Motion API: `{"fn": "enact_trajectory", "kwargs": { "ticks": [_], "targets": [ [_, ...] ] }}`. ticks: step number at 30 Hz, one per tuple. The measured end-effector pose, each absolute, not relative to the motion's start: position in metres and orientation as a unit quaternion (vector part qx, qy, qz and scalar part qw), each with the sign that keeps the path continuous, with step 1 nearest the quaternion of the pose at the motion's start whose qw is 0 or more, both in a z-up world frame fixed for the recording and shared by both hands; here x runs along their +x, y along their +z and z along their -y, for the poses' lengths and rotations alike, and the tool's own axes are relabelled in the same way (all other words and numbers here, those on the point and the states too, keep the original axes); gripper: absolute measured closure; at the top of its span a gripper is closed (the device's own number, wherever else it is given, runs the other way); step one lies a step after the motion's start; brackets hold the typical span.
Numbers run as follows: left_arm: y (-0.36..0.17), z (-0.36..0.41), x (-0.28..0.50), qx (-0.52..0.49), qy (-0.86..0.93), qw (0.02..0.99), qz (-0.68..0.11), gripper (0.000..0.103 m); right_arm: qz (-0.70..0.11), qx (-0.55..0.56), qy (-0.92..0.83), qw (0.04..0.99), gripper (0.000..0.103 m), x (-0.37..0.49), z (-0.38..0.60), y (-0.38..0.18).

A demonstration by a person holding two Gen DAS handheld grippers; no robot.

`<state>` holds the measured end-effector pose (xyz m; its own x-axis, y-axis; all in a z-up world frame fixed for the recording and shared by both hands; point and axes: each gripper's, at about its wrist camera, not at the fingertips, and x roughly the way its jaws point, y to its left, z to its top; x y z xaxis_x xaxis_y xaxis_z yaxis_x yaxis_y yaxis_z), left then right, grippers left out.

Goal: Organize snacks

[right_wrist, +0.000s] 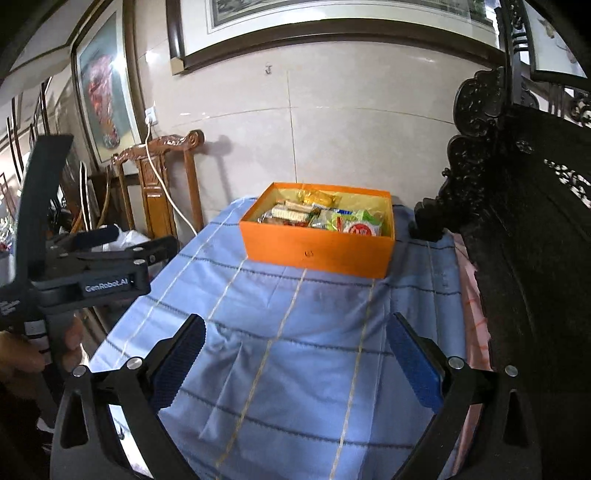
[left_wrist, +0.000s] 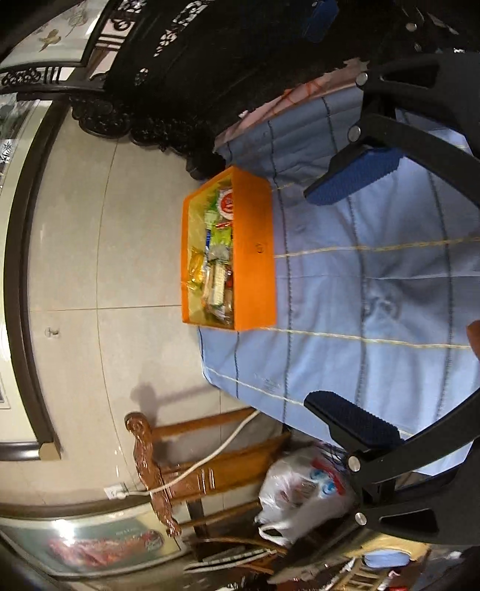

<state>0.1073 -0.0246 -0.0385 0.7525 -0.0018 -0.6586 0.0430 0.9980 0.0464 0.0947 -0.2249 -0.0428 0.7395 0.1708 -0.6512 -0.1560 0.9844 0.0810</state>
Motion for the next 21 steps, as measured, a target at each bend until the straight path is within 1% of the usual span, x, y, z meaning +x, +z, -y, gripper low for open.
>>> {"fn": "enact_trajectory", "kwargs": {
  "ticks": [4,8,12,18,21],
  "targets": [
    [-0.044,0.030,0.072,0.035,-0.017,0.933,-0.359,0.004,-0.358,0.012,0.089,0.929,0.004,0.073,0.227,-0.049],
    [-0.044,0.033,0.054,0.043,-0.028,0.934,-0.355,0.004,-0.354,0.001,0.077,0.932,0.004,0.051,0.229,-0.048],
    [-0.039,0.034,0.044,0.059,-0.033,0.934,-0.350,0.004,-0.355,0.018,0.055,0.933,0.004,0.036,0.234,-0.044],
    [-0.032,0.022,0.039,0.060,-0.048,0.937,-0.341,0.004,-0.366,0.025,0.044,0.929,0.004,0.027,0.226,-0.053],
    [-0.028,0.016,0.039,0.063,-0.045,0.940,-0.334,0.004,-0.362,0.017,0.038,0.931,0.004,0.025,0.220,-0.051]
  ]
}}
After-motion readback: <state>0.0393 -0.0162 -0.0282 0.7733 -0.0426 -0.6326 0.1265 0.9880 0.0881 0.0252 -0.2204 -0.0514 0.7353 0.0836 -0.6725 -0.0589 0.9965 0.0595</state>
